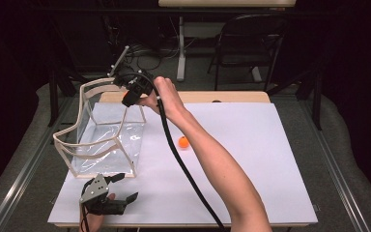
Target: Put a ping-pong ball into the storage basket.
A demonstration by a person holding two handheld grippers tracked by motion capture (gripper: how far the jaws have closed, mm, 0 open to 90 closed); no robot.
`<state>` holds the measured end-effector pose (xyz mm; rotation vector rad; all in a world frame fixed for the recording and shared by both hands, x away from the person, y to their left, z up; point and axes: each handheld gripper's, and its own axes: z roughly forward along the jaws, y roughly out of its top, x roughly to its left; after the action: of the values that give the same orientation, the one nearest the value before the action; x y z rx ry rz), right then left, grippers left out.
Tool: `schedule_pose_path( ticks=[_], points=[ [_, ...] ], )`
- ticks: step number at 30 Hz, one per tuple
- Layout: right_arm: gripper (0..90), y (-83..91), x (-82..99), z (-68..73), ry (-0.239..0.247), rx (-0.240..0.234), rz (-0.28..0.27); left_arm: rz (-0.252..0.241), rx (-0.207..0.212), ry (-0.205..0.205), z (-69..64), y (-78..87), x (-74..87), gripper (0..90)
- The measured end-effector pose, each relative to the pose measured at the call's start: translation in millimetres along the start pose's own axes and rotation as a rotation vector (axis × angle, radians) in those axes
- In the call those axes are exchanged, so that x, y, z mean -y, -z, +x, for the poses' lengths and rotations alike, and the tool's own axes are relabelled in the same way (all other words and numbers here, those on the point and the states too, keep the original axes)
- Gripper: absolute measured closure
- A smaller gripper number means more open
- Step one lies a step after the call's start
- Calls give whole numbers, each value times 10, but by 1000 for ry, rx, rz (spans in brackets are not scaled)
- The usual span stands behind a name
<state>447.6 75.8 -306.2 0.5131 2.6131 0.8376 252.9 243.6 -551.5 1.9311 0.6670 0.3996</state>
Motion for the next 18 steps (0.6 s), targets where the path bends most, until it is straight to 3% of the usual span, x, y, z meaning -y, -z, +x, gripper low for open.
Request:
schedule_pose_path(
  ticks=[18],
  points=[
    [512,-59,-117,145,10,-1,-40,-2,-2,-2,1,6,-1,160]
  ],
)
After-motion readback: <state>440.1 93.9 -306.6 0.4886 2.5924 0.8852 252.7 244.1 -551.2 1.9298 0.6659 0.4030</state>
